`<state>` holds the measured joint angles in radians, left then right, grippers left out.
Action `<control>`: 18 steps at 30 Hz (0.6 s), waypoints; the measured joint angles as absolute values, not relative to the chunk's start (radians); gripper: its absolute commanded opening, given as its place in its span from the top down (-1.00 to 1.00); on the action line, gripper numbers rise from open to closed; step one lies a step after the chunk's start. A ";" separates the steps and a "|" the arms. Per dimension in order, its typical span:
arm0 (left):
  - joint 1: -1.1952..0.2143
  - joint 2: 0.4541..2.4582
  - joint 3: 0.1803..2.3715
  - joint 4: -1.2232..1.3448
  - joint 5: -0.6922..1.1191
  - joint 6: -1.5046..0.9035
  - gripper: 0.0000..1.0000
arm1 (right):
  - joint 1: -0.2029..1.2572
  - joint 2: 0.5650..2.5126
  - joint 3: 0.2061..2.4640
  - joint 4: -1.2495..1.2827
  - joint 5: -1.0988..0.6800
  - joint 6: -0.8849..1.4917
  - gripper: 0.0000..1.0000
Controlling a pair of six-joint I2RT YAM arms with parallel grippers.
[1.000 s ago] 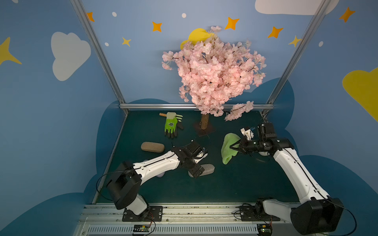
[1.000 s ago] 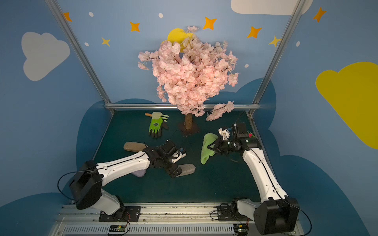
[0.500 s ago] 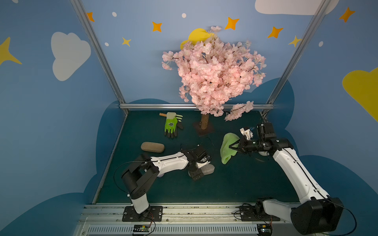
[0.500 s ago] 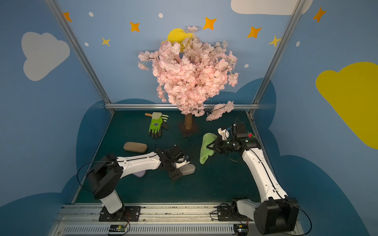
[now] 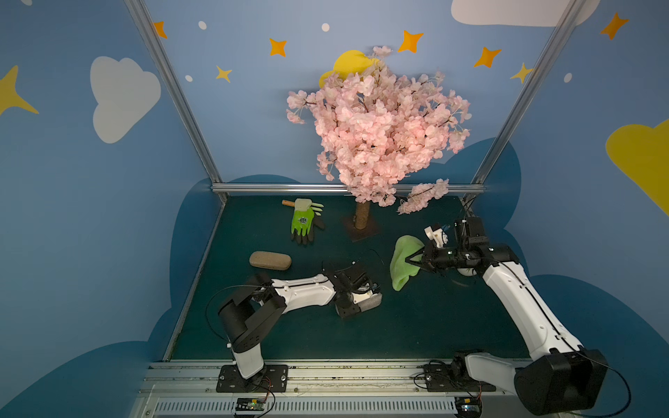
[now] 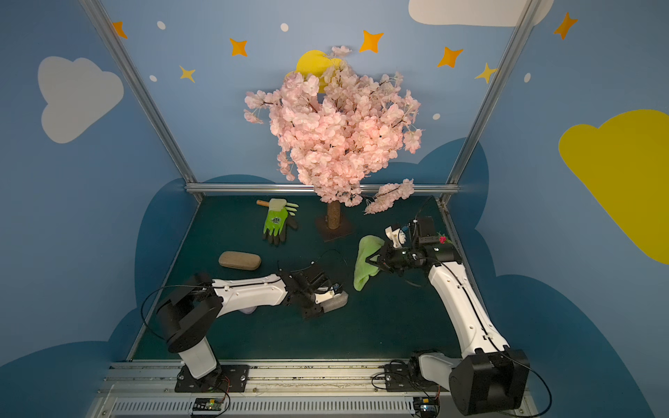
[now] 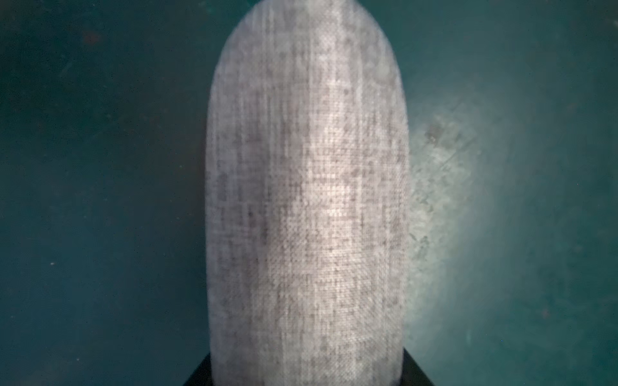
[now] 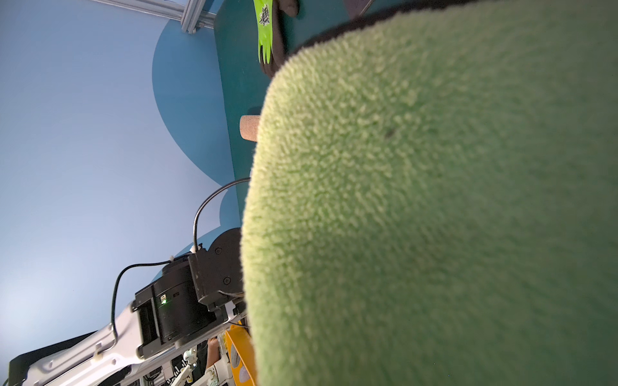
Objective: Wipe the eyeglass case
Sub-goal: Pick up the eyeglass case from the center of the board.
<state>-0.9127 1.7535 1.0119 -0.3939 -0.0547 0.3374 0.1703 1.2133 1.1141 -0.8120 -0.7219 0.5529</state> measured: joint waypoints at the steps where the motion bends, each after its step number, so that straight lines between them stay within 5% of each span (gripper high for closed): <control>1: -0.913 1.744 1.004 -0.392 -0.065 0.339 0.07 | 0.165 1.213 1.118 -0.827 -0.721 0.540 1.00; 9: -0.896 1.567 0.968 -0.355 -0.105 0.336 0.20 | 0.118 1.182 1.158 -0.906 -0.696 0.492 1.00; 18: -0.865 1.448 0.989 -0.284 -0.072 0.276 0.37 | 0.491 1.232 1.163 -0.798 -0.625 0.630 1.00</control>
<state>-0.8650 1.4483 0.9886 -0.2844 -0.0715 0.2764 0.4908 1.2320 1.1633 -0.7982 -0.6247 0.6304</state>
